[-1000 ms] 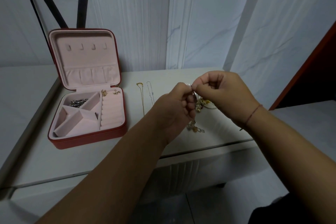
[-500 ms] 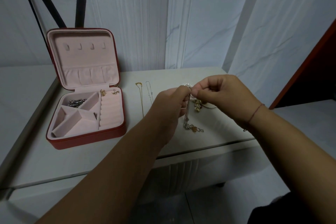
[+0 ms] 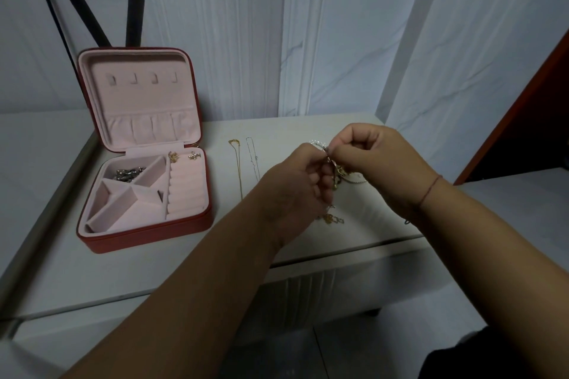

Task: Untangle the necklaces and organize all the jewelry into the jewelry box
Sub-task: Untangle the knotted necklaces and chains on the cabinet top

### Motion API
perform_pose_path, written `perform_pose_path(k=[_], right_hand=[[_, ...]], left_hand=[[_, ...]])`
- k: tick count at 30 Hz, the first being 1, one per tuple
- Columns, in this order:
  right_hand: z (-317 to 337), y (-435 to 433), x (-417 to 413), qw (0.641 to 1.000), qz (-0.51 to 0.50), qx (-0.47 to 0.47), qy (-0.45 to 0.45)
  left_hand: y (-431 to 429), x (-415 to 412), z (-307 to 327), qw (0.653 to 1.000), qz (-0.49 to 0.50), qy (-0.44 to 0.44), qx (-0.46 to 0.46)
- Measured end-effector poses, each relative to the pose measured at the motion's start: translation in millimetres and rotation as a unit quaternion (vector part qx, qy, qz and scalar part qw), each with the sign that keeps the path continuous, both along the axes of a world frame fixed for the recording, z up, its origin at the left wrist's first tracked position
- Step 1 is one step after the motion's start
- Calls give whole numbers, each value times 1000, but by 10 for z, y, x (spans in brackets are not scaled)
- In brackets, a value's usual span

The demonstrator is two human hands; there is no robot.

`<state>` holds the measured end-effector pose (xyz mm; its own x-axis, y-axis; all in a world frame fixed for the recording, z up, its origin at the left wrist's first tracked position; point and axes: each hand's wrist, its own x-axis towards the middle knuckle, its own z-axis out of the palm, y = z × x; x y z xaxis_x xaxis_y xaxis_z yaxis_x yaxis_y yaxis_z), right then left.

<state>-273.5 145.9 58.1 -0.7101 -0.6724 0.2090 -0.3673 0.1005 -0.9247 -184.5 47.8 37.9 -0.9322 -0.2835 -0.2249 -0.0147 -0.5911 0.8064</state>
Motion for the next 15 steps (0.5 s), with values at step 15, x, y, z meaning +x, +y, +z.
perform_pose_path(k=[15], right_hand=[[80,58,-6,999,-6,12,44]], left_hand=[[-132,65,-28,769,233,93,-588]])
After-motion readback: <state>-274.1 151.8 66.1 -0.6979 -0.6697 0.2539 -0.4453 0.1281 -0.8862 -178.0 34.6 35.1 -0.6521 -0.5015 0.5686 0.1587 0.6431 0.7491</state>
